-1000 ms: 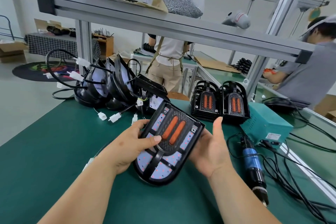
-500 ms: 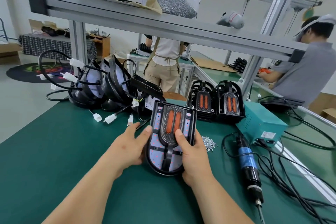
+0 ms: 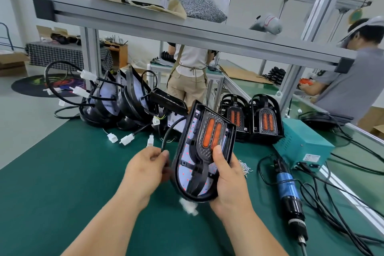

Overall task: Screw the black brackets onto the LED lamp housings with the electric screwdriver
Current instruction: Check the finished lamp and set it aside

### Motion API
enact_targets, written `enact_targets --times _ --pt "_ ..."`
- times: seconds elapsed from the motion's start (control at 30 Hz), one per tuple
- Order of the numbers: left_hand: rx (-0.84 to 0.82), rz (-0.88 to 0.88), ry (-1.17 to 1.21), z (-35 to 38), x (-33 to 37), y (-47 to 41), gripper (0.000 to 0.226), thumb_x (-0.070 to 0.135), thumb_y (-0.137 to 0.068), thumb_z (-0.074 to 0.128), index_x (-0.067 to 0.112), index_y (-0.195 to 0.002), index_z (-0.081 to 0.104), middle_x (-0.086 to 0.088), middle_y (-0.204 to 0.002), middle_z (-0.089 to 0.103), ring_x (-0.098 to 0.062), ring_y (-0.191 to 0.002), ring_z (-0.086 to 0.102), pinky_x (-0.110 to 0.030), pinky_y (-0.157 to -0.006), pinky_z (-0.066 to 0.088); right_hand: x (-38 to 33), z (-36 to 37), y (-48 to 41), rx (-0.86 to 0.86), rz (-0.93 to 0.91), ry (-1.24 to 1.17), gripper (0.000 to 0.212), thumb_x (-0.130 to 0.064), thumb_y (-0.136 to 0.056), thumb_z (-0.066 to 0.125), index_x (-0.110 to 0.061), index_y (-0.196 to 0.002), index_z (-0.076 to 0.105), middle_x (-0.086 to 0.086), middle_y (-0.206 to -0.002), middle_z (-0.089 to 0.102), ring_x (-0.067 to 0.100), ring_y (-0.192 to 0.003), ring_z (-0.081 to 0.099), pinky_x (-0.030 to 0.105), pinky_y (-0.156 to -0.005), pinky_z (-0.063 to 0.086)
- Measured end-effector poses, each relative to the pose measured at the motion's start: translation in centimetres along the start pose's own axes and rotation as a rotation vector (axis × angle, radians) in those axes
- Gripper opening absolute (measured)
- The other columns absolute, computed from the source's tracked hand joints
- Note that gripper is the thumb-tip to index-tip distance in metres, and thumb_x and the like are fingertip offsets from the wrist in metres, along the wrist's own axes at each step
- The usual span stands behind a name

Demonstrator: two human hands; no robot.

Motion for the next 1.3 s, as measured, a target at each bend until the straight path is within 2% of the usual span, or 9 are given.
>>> enact_targets --times 0.1,0.2,0.33,0.47,0.53,0.7,0.8,0.93,1.3 --pt "-0.309 -0.178 0.418 2.8 -0.5 0.7 0.042 0.039 -0.103 0.044 0.012 -0.104 0.077 -0.011 -0.110 0.074 -0.024 -0.096 0.071 -0.036 -0.083 0.054 0.0 0.7 0.5 -0.016 -0.088 0.104 0.042 -0.026 -0.083 0.069 -0.010 -0.121 0.065 0.011 -0.116 0.073 0.030 -0.107 0.070 0.046 -0.094 0.056" --pt "-0.552 -0.229 0.600 4.0 -0.4 1.6 0.059 0.058 -0.098 0.038 0.018 -0.128 0.067 -0.012 -0.130 0.066 -0.029 -0.123 0.062 -0.043 -0.100 0.053 -0.2 0.7 0.5 -0.017 -0.170 0.226 0.033 -0.017 -0.092 0.064 -0.011 -0.125 0.064 0.007 -0.117 0.073 0.026 -0.111 0.069 0.043 -0.099 0.053" --pt "-0.468 -0.231 0.573 3.9 -1.6 1.2 0.052 0.023 -0.083 0.066 0.003 -0.131 0.061 -0.022 -0.125 0.066 -0.038 -0.116 0.065 -0.049 -0.098 0.052 -0.1 0.3 0.4 -0.002 -0.173 0.320 0.030 -0.016 -0.096 0.062 -0.013 -0.126 0.063 0.004 -0.117 0.073 0.024 -0.112 0.068 0.049 -0.103 0.049" --pt "-0.329 -0.238 0.627 3.4 -1.8 0.8 0.053 0.026 -0.080 0.065 0.005 -0.128 0.063 -0.021 -0.121 0.069 -0.039 -0.112 0.067 -0.052 -0.098 0.050 -0.2 0.3 0.4 -0.030 -0.138 0.466 0.039 -0.037 -0.094 0.060 -0.022 -0.129 0.062 -0.004 -0.124 0.069 0.008 -0.114 0.065 0.031 -0.103 0.049" --pt "-0.234 -0.246 0.676 3.0 -1.9 0.5 0.050 0.028 -0.083 0.062 0.005 -0.128 0.063 -0.019 -0.120 0.070 -0.036 -0.110 0.068 -0.051 -0.096 0.051 -0.5 -0.4 0.6 0.055 -0.173 0.526 0.046 -0.053 -0.081 0.061 -0.032 -0.121 0.062 -0.011 -0.119 0.064 -0.008 -0.100 0.062 0.013 -0.090 0.048" --pt "-0.067 -0.255 0.814 1.6 -1.7 -0.5 0.038 0.030 -0.101 0.049 0.006 -0.128 0.063 -0.015 -0.117 0.072 -0.031 -0.105 0.071 -0.044 -0.083 0.054 0.2 -0.5 1.3 0.088 -0.002 0.608 0.060 -0.059 -0.080 0.057 0.000 -0.081 0.066 -0.003 -0.056 0.061 0.012 -0.049 0.059 0.022 -0.045 0.045" --pt "-0.100 -0.258 0.799 1.6 -1.6 -0.2 0.039 0.031 -0.100 0.049 0.004 -0.123 0.065 -0.017 -0.115 0.072 -0.030 -0.100 0.073 -0.044 -0.082 0.052 1.7 0.1 1.5 -0.018 0.204 0.571 0.055 -0.062 -0.083 0.053 -0.010 -0.083 0.072 0.004 -0.074 0.071 0.016 -0.064 0.066 0.025 -0.057 0.053" --pt "-0.230 -0.242 0.632 2.7 -1.7 0.7 0.049 0.029 -0.085 0.061 0.004 -0.127 0.063 -0.020 -0.120 0.070 -0.037 -0.110 0.067 -0.053 -0.099 0.049 1.4 0.6 1.0 -0.053 0.162 0.340 0.039 -0.035 -0.102 0.046 -0.008 -0.110 0.073 0.007 -0.108 0.076 0.024 -0.106 0.070 0.043 -0.100 0.052" --pt "-0.337 -0.185 0.586 3.8 -1.2 1.2 0.047 0.034 -0.083 0.061 0.009 -0.121 0.070 -0.015 -0.119 0.071 -0.030 -0.109 0.069 -0.045 -0.092 0.052 1.2 -0.2 0.6 0.109 0.190 0.030 0.034 -0.018 -0.104 0.042 0.002 -0.120 0.065 0.020 -0.115 0.071 0.034 -0.109 0.067 0.051 -0.102 0.049"
Point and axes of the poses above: each hand's wrist, its own y-axis away from the middle knuckle, its own z-axis out of the palm, x = y × z, the point moved 5 cm from there along -y, towards the middle knuckle
